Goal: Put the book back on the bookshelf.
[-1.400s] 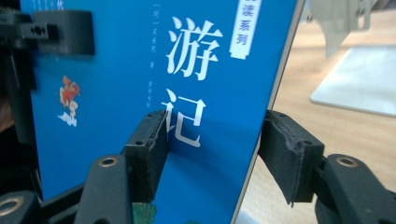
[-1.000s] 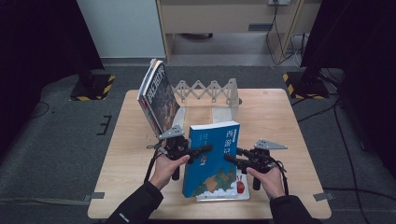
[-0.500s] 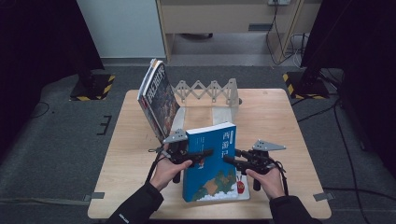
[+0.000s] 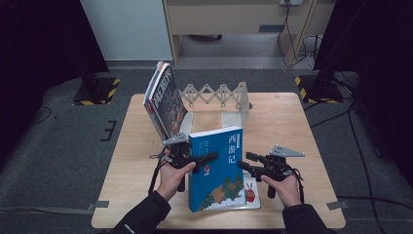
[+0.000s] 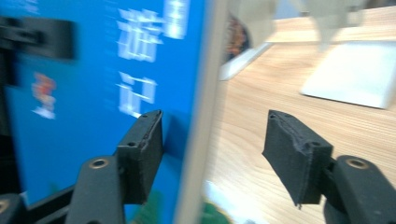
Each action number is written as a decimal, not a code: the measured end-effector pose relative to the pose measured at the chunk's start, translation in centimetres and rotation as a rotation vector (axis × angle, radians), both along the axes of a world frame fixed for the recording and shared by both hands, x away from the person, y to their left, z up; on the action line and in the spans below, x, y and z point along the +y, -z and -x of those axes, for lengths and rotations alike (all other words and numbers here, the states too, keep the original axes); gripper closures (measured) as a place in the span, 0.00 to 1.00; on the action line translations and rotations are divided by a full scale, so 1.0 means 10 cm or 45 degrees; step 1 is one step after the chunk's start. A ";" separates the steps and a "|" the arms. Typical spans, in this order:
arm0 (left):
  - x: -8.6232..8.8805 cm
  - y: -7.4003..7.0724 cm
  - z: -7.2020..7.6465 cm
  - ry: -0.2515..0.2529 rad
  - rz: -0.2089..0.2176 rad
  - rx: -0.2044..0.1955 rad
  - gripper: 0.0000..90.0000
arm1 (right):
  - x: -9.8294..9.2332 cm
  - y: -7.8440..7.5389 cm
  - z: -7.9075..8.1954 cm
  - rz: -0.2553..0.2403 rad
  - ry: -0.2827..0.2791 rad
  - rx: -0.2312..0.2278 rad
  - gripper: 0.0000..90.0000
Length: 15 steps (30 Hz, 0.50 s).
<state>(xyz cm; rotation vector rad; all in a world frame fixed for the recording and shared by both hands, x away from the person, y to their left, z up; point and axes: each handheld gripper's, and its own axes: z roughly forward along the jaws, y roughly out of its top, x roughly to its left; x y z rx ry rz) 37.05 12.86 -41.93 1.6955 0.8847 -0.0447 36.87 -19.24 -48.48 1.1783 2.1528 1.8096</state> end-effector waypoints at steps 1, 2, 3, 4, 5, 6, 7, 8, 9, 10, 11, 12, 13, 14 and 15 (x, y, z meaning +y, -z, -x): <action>0.03 -0.04 0.01 -0.007 -0.006 -0.009 0.68 | -0.03 0.00 0.00 0.016 0.023 0.001 0.40; 0.04 -0.07 0.01 -0.011 -0.008 -0.014 0.68 | -0.08 0.01 -0.01 0.065 0.063 0.004 0.39; 0.07 -0.11 0.02 -0.020 -0.001 -0.025 0.68 | -0.09 0.02 -0.01 0.083 0.074 0.003 0.38; 0.07 -0.11 0.02 -0.020 -0.001 -0.025 0.68 | -0.09 0.02 -0.01 0.083 0.074 0.003 0.38; 0.09 -0.14 0.02 -0.025 0.003 -0.028 0.68 | -0.11 0.03 -0.02 0.104 0.091 0.003 0.37; 0.11 -0.17 0.02 -0.035 0.009 -0.036 0.68 | -0.13 0.03 -0.02 0.116 0.106 0.011 0.35; 0.13 -0.19 0.02 -0.038 0.012 -0.039 0.68 | -0.14 0.04 -0.03 0.143 0.133 0.009 0.34; 0.15 -0.21 0.02 -0.047 0.012 -0.048 0.68 | -0.16 0.04 -0.03 0.159 0.146 0.010 0.34; 0.16 -0.23 0.02 -0.051 0.008 -0.058 0.68 | -0.18 0.05 -0.03 0.184 0.166 0.014 0.34; 0.18 -0.26 0.02 -0.058 0.002 -0.066 0.68 | -0.20 0.05 -0.03 0.208 0.193 0.024 0.33; 0.19 -0.28 0.03 -0.066 -0.006 -0.074 0.68 | -0.23 0.06 -0.04 0.235 0.209 0.028 0.33; 0.23 -0.32 0.03 -0.083 -0.011 -0.088 0.68 | -0.29 0.08 -0.05 0.298 0.264 0.047 0.33; 0.23 -0.32 0.03 -0.083 -0.011 -0.088 0.68 | -0.29 0.08 -0.05 0.298 0.264 0.047 0.33; 0.25 -0.34 0.03 -0.091 -0.012 -0.091 0.68 | -0.32 0.09 -0.05 0.322 0.277 0.048 0.33; 0.27 -0.36 0.02 -0.101 -0.009 -0.093 0.68 | -0.35 0.09 -0.05 0.354 0.299 0.052 0.33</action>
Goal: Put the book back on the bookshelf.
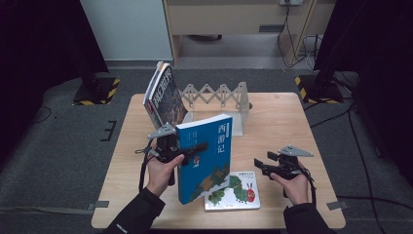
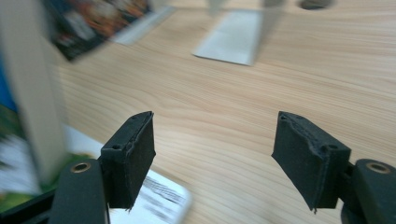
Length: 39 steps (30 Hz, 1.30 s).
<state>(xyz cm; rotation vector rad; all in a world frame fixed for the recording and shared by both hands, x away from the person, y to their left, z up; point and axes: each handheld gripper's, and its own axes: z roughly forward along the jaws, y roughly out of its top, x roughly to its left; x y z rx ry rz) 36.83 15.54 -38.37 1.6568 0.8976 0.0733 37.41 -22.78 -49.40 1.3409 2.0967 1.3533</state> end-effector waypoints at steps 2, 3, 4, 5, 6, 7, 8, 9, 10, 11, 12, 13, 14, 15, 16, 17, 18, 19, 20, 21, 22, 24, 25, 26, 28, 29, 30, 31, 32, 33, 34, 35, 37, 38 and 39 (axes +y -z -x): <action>0.04 -0.04 -0.01 -0.023 0.008 -0.005 0.68 | -0.07 0.01 0.00 0.095 0.047 -0.001 0.32; 0.06 -0.06 -0.02 -0.038 0.009 -0.011 0.68 | -0.11 0.02 -0.01 0.142 0.060 -0.003 0.32; 0.08 -0.09 -0.03 -0.055 0.006 -0.020 0.68 | -0.16 0.03 -0.01 0.184 0.079 -0.002 0.32; 0.09 -0.11 -0.04 -0.075 0.003 -0.031 0.68 | -0.19 0.04 -0.01 0.194 0.100 0.009 0.31; 0.10 -0.13 -0.04 -0.085 0.001 -0.040 0.68 | -0.23 0.05 -0.02 0.203 0.119 0.017 0.31; 0.12 -0.16 -0.06 -0.101 -0.001 -0.048 0.68 | -0.26 0.06 -0.02 0.213 0.137 0.022 0.30; 0.13 -0.18 -0.07 -0.116 0.003 -0.058 0.67 | -0.30 0.08 -0.03 0.234 0.150 0.027 0.29; 0.15 -0.21 -0.09 -0.141 0.011 -0.066 0.67 | -0.32 0.09 -0.03 0.242 0.169 0.045 0.28; 0.16 -0.23 -0.11 -0.155 0.013 -0.073 0.68 | -0.35 0.12 -0.04 0.256 0.186 0.056 0.27; 0.17 -0.25 -0.12 -0.168 0.018 -0.079 0.68 | -0.36 0.14 -0.05 0.274 0.187 0.077 0.27; 0.18 -0.28 -0.13 -0.186 0.017 -0.090 0.68 | -0.37 0.16 -0.06 0.287 0.183 0.087 0.27; 0.19 -0.30 -0.14 -0.202 0.012 -0.101 0.68 | -0.38 0.18 -0.07 0.296 0.189 0.101 0.26; 0.19 -0.32 -0.16 -0.222 0.010 -0.114 0.68 | -0.38 0.19 -0.07 0.305 0.189 0.120 0.26; 0.18 -0.35 -0.19 -0.241 0.002 -0.128 0.68 | -0.38 0.21 -0.08 0.313 0.184 0.135 0.26; 0.16 -0.37 -0.21 -0.259 -0.005 -0.140 0.68 | -0.39 0.23 -0.08 0.322 0.183 0.151 0.26; 0.15 -0.38 -0.23 -0.271 -0.014 -0.151 0.68 | -0.39 0.25 -0.08 0.328 0.181 0.167 0.26; 0.14 -0.40 -0.26 -0.281 -0.021 -0.165 0.68 | -0.39 0.25 -0.08 0.328 0.181 0.167 0.26; 0.12 -0.42 -0.28 -0.297 -0.026 -0.171 0.68 | -0.40 0.27 -0.09 0.344 0.185 0.184 0.25; 0.11 -0.43 -0.32 -0.308 -0.033 -0.177 0.68 | -0.40 0.27 -0.09 0.344 0.185 0.184 0.25; 0.08 -0.45 -0.37 -0.321 -0.043 -0.183 0.68 | -0.41 0.28 -0.09 0.349 0.185 0.189 0.25; 0.07 -0.46 -0.39 -0.329 -0.048 -0.184 0.68 | -0.41 0.29 -0.10 0.354 0.188 0.192 0.25; 0.02 -0.47 -0.46 -0.358 -0.067 -0.206 0.68 | -0.42 0.30 -0.10 0.365 0.195 0.204 0.25; -0.01 -0.48 -0.50 -0.373 -0.078 -0.218 0.68 | -0.42 0.30 -0.10 0.366 0.189 0.209 0.24; -0.03 -0.47 -0.52 -0.383 -0.086 -0.225 0.68 | -0.41 0.31 -0.11 0.368 0.187 0.211 0.24; -0.07 -0.46 -0.59 -0.409 -0.099 -0.236 0.68 | -0.42 0.32 -0.11 0.372 0.186 0.211 0.24; -0.09 -0.45 -0.62 -0.422 -0.099 -0.237 0.68 | -0.42 0.32 -0.11 0.372 0.187 0.212 0.23; -0.10 -0.44 -0.66 -0.434 -0.101 -0.236 0.68 | -0.42 0.32 -0.12 0.377 0.187 0.212 0.23; -0.12 -0.42 -0.70 -0.447 -0.097 -0.236 0.68 | -0.42 0.33 -0.12 0.390 0.189 0.213 0.23; -0.14 -0.41 -0.72 -0.457 -0.097 -0.239 0.68 | -0.42 0.33 -0.12 0.390 0.189 0.213 0.23; -0.17 -0.38 -0.77 -0.488 -0.086 -0.240 0.68 | -0.43 0.34 -0.12 0.396 0.186 0.213 0.23; -0.17 -0.38 -0.77 -0.488 -0.086 -0.240 0.68 | -0.43 0.34 -0.12 0.396 0.186 0.213 0.23; -0.20 -0.34 -0.81 -0.519 -0.077 -0.244 0.68 | -0.43 0.34 -0.12 0.402 0.190 0.208 0.23; -0.21 -0.33 -0.84 -0.532 -0.078 -0.250 0.68 | -0.43 0.35 -0.13 0.409 0.187 0.208 0.23; -0.23 -0.32 -0.86 -0.546 -0.078 -0.254 0.68 | -0.43 0.36 -0.13 0.409 0.190 0.208 0.22; -0.25 -0.31 -0.88 -0.566 -0.080 -0.258 0.68 | -0.43 0.36 -0.12 0.398 0.196 0.206 0.22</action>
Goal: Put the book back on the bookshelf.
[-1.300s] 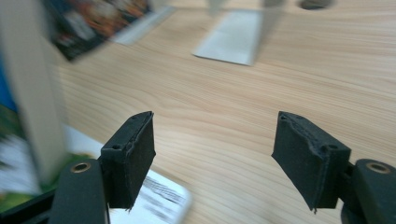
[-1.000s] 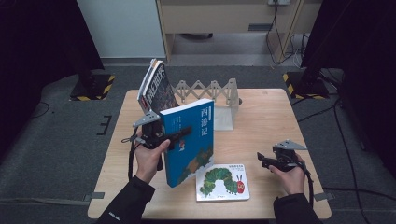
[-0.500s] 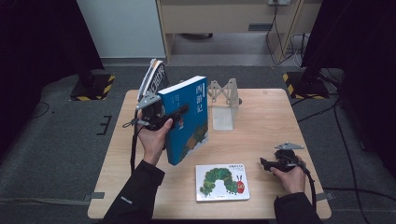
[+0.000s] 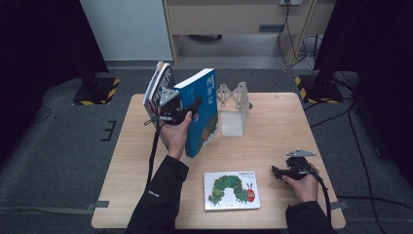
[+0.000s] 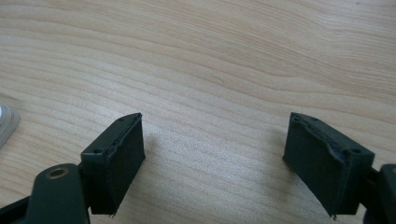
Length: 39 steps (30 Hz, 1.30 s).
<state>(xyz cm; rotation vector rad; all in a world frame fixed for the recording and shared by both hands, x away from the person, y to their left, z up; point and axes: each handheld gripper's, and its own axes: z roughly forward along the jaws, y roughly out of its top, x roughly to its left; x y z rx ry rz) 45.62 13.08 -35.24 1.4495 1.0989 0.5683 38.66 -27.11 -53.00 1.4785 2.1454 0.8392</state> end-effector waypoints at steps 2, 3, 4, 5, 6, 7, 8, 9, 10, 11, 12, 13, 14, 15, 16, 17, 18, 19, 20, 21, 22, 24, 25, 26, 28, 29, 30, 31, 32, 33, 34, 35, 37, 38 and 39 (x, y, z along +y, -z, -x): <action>-0.04 0.01 -0.04 -0.026 -0.021 -0.012 0.68 | -0.01 0.01 0.00 -0.001 0.001 -0.008 0.22; -0.06 0.01 -0.06 -0.034 -0.034 -0.017 0.68 | -0.01 0.01 0.00 -0.001 0.001 -0.008 0.22; -0.08 0.02 -0.08 -0.040 -0.058 -0.023 0.68 | -0.01 0.01 0.00 -0.004 0.002 -0.011 0.22; -0.09 0.03 -0.10 -0.049 -0.058 -0.021 0.68 | -0.01 0.01 0.00 -0.004 0.002 -0.011 0.22; -0.10 0.05 -0.12 -0.063 -0.061 -0.022 0.68 | -0.01 0.01 0.00 -0.004 0.002 -0.011 0.21; -0.11 0.07 -0.15 -0.078 -0.060 -0.015 0.68 | -0.01 0.01 0.01 -0.005 0.005 -0.015 0.21; -0.12 0.10 -0.18 -0.085 -0.057 -0.010 0.68 | -0.01 0.01 0.01 -0.003 0.001 -0.015 0.21; -0.12 0.13 -0.22 -0.095 -0.049 0.001 0.68 | -0.01 0.02 0.01 -0.004 0.002 -0.017 0.21; -0.13 0.16 -0.24 -0.103 -0.046 0.007 0.68 | -0.01 0.02 0.01 -0.004 0.003 -0.019 0.21; -0.13 0.18 -0.27 -0.115 -0.042 0.011 0.68 | -0.01 0.02 0.01 -0.004 0.003 -0.019 0.21; -0.14 0.22 -0.30 -0.126 -0.038 0.010 0.68 | -0.01 0.02 0.01 -0.004 0.004 -0.025 0.21; -0.15 0.24 -0.32 -0.138 -0.046 0.009 0.68 | -0.01 0.02 0.01 -0.004 0.001 -0.021 0.21; -0.17 0.27 -0.35 -0.149 -0.060 0.010 0.68 | -0.01 0.02 0.01 -0.005 0.002 -0.021 0.21; -0.19 0.28 -0.36 -0.156 -0.065 0.013 0.68 | -0.01 0.02 0.01 -0.006 0.001 -0.021 0.21; -0.21 0.31 -0.38 -0.167 -0.072 0.016 0.68 | -0.01 0.02 0.01 -0.005 0.001 -0.022 0.21; -0.22 0.32 -0.39 -0.170 -0.075 0.014 0.68 | -0.01 0.02 0.01 -0.008 0.003 -0.021 0.21; -0.24 0.34 -0.40 -0.175 -0.085 0.009 0.68 | -0.01 0.02 0.01 -0.009 0.002 -0.022 0.21; -0.25 0.35 -0.41 -0.169 -0.093 0.005 0.68 | -0.01 0.02 0.01 -0.009 0.005 -0.024 0.21; -0.27 0.37 -0.42 -0.169 -0.097 0.002 0.68 | -0.01 0.02 0.01 -0.004 -0.001 -0.023 0.21; -0.28 0.38 -0.43 -0.164 -0.105 0.000 0.68 | -0.01 0.02 0.01 -0.004 0.002 -0.028 0.21; -0.29 0.40 -0.45 -0.165 -0.102 0.001 0.68 | -0.01 0.02 0.01 -0.004 0.001 -0.028 0.21; -0.31 0.44 -0.46 -0.171 -0.105 0.003 0.68 | -0.01 0.03 0.01 -0.004 0.002 -0.035 0.21; -0.32 0.46 -0.47 -0.176 -0.105 0.008 0.68 | -0.01 0.03 0.02 -0.004 0.002 -0.035 0.21; -0.33 0.48 -0.48 -0.182 -0.101 0.010 0.68 | -0.01 0.03 0.01 -0.004 0.001 -0.035 0.21; -0.33 0.49 -0.48 -0.194 -0.104 -0.002 0.67 | -0.01 0.03 0.01 -0.004 0.000 -0.034 0.21; -0.33 0.49 -0.48 -0.198 -0.102 -0.003 0.67 | -0.02 0.02 0.01 -0.005 -0.001 -0.033 0.21; -0.33 0.50 -0.48 -0.198 -0.099 -0.006 0.67 | -0.02 0.02 0.01 -0.004 -0.001 -0.034 0.21; -0.33 0.50 -0.48 -0.199 -0.101 -0.010 0.67 | -0.02 0.03 0.01 -0.003 -0.002 -0.034 0.21; -0.33 0.50 -0.48 -0.199 -0.108 -0.016 0.67 | -0.02 0.03 0.02 -0.003 -0.002 -0.036 0.21; -0.34 0.51 -0.48 -0.201 -0.112 -0.020 0.67 | -0.02 0.03 0.02 -0.001 -0.005 -0.037 0.21; -0.34 0.51 -0.47 -0.203 -0.116 -0.024 0.67 | -0.02 0.03 0.02 -0.003 -0.003 -0.033 0.21; -0.35 0.52 -0.46 -0.202 -0.120 -0.031 0.67 | -0.02 0.03 0.02 -0.003 -0.003 -0.033 0.21; -0.35 0.54 -0.43 -0.199 -0.127 -0.042 0.67 | -0.02 0.02 0.02 -0.004 -0.004 -0.032 0.21; -0.34 0.54 -0.42 -0.192 -0.122 -0.040 0.67 | -0.02 0.02 0.02 -0.003 -0.004 -0.032 0.21; -0.33 0.55 -0.39 -0.188 -0.127 -0.040 0.67 | -0.02 0.03 0.01 -0.001 -0.006 -0.037 0.21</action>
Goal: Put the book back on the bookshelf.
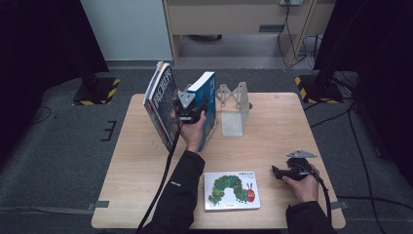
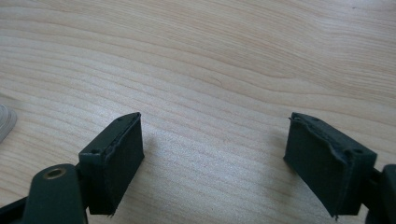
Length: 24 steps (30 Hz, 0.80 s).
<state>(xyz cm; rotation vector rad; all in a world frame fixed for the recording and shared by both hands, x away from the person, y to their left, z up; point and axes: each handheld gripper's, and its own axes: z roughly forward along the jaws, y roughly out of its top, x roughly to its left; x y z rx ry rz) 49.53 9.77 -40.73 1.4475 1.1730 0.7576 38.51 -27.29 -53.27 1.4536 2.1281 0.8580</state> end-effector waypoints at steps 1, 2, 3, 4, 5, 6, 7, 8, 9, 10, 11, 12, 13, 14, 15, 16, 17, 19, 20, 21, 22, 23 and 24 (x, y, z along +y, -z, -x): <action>0.00 0.00 0.00 0.000 0.000 0.000 0.67 | 0.00 0.00 0.00 0.000 0.000 0.000 0.21; 0.00 0.00 0.02 0.003 -0.012 -0.001 0.67 | 0.00 0.00 0.00 0.000 0.000 0.000 0.21; 0.00 0.00 0.04 0.007 -0.019 -0.003 0.66 | 0.00 0.00 0.00 0.000 0.001 -0.001 0.21; 0.01 0.01 0.06 0.016 -0.030 -0.008 0.66 | 0.00 0.00 0.00 0.000 0.001 0.000 0.21; 0.01 0.02 0.09 0.018 -0.041 -0.011 0.66 | 0.00 0.00 0.00 -0.001 0.000 0.001 0.21; 0.01 0.03 0.10 0.017 -0.045 -0.014 0.66 | 0.00 0.00 0.00 -0.002 0.001 0.003 0.21; 0.02 0.03 0.13 0.016 -0.052 -0.016 0.66 | 0.00 0.00 0.00 -0.003 0.003 0.005 0.21; 0.03 0.04 0.15 0.016 -0.049 -0.017 0.66 | 0.00 0.00 0.00 -0.002 0.003 0.001 0.21; 0.03 0.05 0.18 0.016 -0.053 -0.018 0.66 | 0.00 0.00 0.00 0.000 0.002 0.000 0.21; 0.03 0.06 0.21 0.015 -0.055 -0.022 0.66 | 0.00 0.00 0.00 0.000 0.003 0.000 0.21; 0.03 0.07 0.23 0.013 -0.059 -0.025 0.66 | 0.00 0.00 0.00 0.000 0.003 0.000 0.21; 0.03 0.08 0.26 0.015 -0.062 -0.026 0.66 | 0.00 0.00 0.00 -0.002 0.005 0.002 0.21; 0.02 0.08 0.28 0.017 -0.063 -0.028 0.66 | 0.01 0.00 0.00 0.000 0.004 0.003 0.21; 0.02 0.09 0.31 0.021 -0.067 -0.031 0.66 | 0.01 0.00 0.00 0.000 0.004 0.003 0.21; 0.01 0.10 0.33 0.025 -0.066 -0.033 0.66 | 0.01 0.00 0.00 0.000 0.004 0.004 0.21; 0.00 0.11 0.36 0.026 -0.070 -0.036 0.66 | 0.01 0.00 0.00 0.000 0.004 0.004 0.21; 0.00 0.11 0.38 0.026 -0.072 -0.037 0.66 | 0.01 0.00 0.00 0.000 0.005 0.007 0.21; -0.02 0.13 0.42 0.026 -0.077 -0.040 0.66 | 0.01 0.00 0.00 0.001 0.005 0.005 0.21; -0.02 0.13 0.44 0.021 -0.081 -0.036 0.65 | 0.01 0.00 0.00 0.001 0.005 0.004 0.21; -0.02 0.14 0.46 0.018 -0.085 -0.036 0.65 | 0.01 0.00 0.00 0.002 0.005 0.003 0.21; -0.02 0.14 0.47 0.016 -0.085 -0.038 0.65 | 0.01 0.00 0.00 0.001 0.005 0.003 0.21; -0.02 0.15 0.48 0.014 -0.088 -0.040 0.65 | 0.01 0.00 0.00 0.001 0.005 0.004 0.21; -0.02 0.16 0.50 0.010 -0.099 -0.042 0.65 | 0.01 0.00 0.00 0.001 0.005 0.004 0.21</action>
